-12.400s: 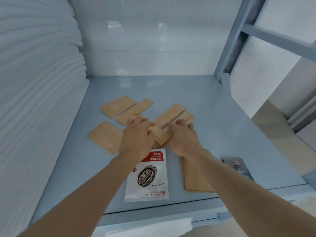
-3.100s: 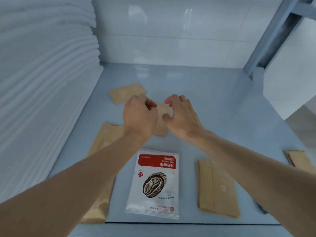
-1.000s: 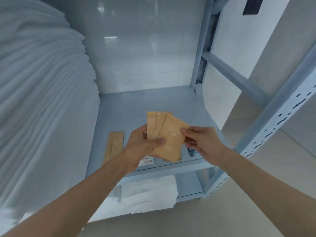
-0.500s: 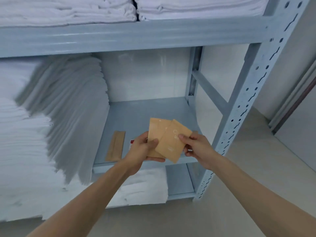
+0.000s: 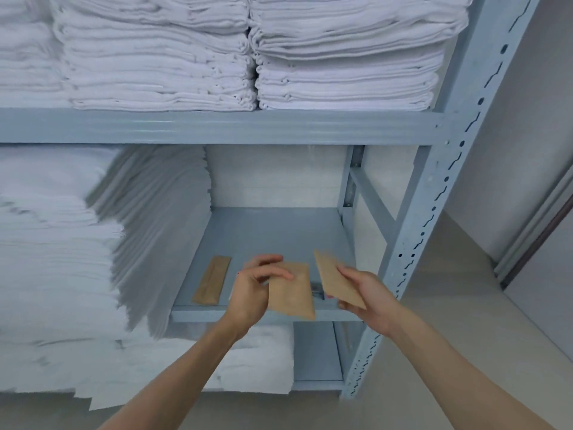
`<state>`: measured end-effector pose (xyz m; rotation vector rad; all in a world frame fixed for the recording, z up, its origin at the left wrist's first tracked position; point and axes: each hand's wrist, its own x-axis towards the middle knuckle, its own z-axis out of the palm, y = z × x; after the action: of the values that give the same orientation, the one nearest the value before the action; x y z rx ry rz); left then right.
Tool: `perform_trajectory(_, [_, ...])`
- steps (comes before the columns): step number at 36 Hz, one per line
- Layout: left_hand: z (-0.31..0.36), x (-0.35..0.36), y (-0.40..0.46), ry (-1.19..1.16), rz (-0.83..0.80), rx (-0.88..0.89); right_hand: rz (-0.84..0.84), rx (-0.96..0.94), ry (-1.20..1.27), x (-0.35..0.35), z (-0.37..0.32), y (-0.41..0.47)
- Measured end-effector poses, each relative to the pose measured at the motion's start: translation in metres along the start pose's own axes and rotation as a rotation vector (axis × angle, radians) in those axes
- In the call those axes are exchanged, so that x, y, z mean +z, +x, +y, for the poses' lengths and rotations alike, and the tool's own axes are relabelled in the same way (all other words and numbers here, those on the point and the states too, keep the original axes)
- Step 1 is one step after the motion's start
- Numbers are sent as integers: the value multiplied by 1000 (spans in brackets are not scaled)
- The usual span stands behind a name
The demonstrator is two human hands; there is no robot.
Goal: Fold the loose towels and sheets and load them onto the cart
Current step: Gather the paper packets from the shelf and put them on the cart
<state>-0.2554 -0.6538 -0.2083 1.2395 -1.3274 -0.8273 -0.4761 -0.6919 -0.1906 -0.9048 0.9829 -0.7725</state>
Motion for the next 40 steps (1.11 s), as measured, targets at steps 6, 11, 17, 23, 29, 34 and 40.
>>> perform_trajectory(6, [19, 2, 5, 112, 48, 303, -5, -57, -165, 20, -9, -6])
perform_trajectory(11, [25, 1, 11, 93, 74, 342, 96, -143, -210, 31, -11, -2])
perform_trajectory(17, [8, -2, 14, 2, 114, 177, 143, -207, -230, 40, 0, 21])
perform_trajectory(23, [-20, -13, 36, -395, 70, -348, 204, -189, -194, 51, 15, 62])
perform_trajectory(29, [-55, -27, 77, -355, -236, -529, 358, -165, -268, 50, 28, 114])
perform_trajectory(34, [-95, -27, 103, -265, -318, -538, 443, -154, -308, 47, 42, 146])
perform_trajectory(40, [-134, -28, 127, -224, -282, -626, 265, -9, -331, 43, 72, 167])
